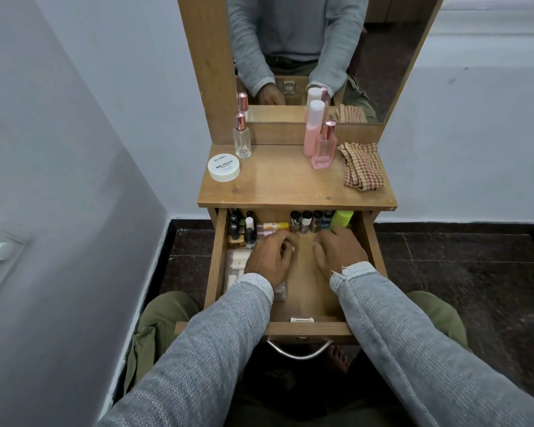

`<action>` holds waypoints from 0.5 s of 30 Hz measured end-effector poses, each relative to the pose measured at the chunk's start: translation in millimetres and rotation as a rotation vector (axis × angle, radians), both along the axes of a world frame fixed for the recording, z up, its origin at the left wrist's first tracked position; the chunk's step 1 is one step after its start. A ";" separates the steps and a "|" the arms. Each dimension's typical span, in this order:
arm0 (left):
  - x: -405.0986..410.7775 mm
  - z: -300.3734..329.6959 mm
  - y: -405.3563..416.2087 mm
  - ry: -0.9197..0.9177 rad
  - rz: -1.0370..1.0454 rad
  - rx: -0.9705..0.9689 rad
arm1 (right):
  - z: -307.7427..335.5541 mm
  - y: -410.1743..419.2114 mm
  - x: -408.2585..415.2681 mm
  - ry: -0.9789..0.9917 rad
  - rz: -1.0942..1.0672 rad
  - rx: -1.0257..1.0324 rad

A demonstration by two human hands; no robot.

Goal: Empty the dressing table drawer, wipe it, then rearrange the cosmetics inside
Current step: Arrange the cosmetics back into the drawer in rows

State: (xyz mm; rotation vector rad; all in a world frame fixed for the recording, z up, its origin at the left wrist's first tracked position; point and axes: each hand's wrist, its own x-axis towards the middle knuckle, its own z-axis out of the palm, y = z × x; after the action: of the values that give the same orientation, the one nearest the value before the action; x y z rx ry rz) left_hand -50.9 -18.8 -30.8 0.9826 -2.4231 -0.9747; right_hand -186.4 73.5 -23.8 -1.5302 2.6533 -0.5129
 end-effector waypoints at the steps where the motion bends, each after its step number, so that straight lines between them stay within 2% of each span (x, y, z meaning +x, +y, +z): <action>1: 0.1 2.8 -0.5 0.035 0.019 0.006 | 1.2 -1.3 1.0 0.019 0.035 -0.057; 9: 4.5 50.8 -27.6 0.239 0.115 -0.042 | 38.6 -35.5 1.9 0.079 0.162 -0.371; 12: 2.3 73.7 -50.1 0.280 0.174 -0.060 | 55.3 -56.2 -2.0 0.071 0.164 -0.388; 15: 0.4 89.4 -70.0 0.292 0.252 -0.079 | 64.8 -74.7 -6.2 0.024 0.163 -0.296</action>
State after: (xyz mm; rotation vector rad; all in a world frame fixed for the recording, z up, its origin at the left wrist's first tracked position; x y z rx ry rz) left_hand -50.5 -88.8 58.6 1.0103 -2.0272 -0.8601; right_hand -192.7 -1.1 41.1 -1.8184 2.5273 -0.9134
